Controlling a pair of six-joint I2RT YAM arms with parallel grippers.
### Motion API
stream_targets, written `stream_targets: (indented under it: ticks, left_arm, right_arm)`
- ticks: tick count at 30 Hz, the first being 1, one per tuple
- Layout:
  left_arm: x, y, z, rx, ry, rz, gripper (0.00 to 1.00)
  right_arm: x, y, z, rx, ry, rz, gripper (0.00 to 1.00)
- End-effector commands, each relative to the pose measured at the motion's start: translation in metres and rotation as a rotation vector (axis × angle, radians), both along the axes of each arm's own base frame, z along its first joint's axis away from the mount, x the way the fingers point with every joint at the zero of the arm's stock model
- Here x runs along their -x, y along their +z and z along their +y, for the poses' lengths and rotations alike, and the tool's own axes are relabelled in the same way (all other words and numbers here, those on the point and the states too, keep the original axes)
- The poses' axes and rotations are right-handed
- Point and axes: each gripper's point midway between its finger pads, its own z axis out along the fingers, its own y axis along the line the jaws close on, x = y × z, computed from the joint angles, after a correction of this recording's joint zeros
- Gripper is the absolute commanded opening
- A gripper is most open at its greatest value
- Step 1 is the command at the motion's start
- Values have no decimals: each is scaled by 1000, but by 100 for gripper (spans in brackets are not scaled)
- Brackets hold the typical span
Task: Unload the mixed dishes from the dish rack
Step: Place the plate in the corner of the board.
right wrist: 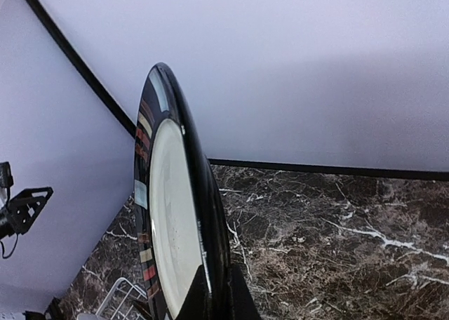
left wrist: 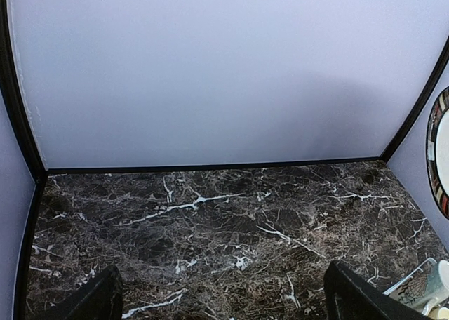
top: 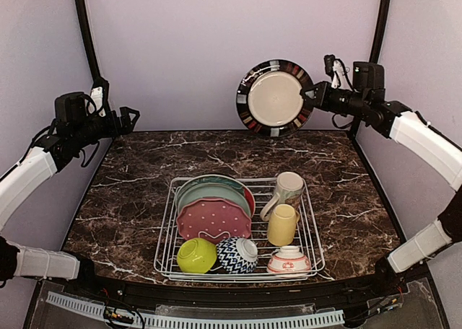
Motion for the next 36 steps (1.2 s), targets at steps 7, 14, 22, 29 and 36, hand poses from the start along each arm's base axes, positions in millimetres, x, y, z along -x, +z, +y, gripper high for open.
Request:
stream_targets:
  ticks: [7, 14, 22, 29, 36]
  left_arm:
    - [4, -2, -5, 23, -24, 12, 99]
    - [3, -3, -7, 35, -36, 20, 99]
    - [1, -7, -9, 37, -43, 34, 99]
    - [1, -9, -12, 47, -57, 40, 99]
    - [-2, -14, -14, 52, -64, 59, 99]
  right_arm:
    - [-22, 15, -107, -426, -190, 32, 0]
    - [-48, -42, -165, -524, -317, 130, 0]
    - [-67, -105, -182, -548, -386, 231, 0]
    - [-78, -166, -198, -568, -476, 323, 0]
    - [-96, -208, -212, -572, -547, 376, 0]
